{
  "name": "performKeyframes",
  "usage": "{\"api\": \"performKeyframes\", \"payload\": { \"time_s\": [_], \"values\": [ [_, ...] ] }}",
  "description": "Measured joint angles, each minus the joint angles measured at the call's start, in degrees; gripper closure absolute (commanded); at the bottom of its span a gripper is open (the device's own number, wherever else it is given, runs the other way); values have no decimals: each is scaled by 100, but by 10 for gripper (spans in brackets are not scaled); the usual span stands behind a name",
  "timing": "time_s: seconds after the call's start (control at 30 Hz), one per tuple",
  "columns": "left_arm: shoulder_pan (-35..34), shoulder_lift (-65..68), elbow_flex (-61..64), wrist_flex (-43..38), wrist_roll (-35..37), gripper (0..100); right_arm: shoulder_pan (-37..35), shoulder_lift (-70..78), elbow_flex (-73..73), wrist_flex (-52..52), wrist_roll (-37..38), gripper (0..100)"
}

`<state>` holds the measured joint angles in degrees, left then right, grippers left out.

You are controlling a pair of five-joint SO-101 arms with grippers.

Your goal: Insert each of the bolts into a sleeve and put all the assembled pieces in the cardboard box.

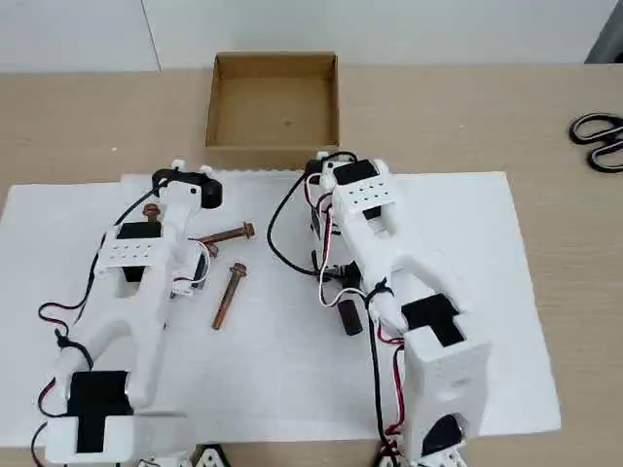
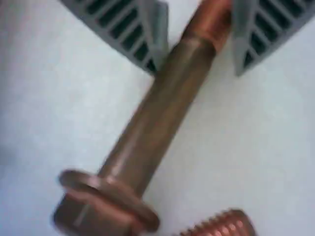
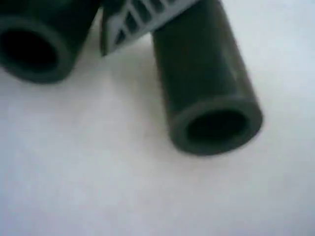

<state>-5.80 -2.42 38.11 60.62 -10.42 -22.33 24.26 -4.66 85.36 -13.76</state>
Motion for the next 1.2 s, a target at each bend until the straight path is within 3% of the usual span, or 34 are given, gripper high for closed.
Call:
{"api": "performKeyframes", "payload": {
  "time_s": [0.1, 0.57, 0.77, 1.0, 1.2],
  "values": [
    [0, 9, -53, 26, 0, 913, 9, 79, -26, -26, 44, 998],
    [308, 114, -1451, 1503, 9, 914, -123, -290, -334, 431, 510, 995],
    [800, -949, -1811, 2259, -18, 914, -97, -844, -343, 712, 659, 995],
    [800, -1380, -1811, 2110, -18, 913, 299, -888, -343, 862, 818, 995],
    [492, -554, -1811, 1618, -167, 913, 818, -888, -343, 879, 905, 995]
  ]
}}
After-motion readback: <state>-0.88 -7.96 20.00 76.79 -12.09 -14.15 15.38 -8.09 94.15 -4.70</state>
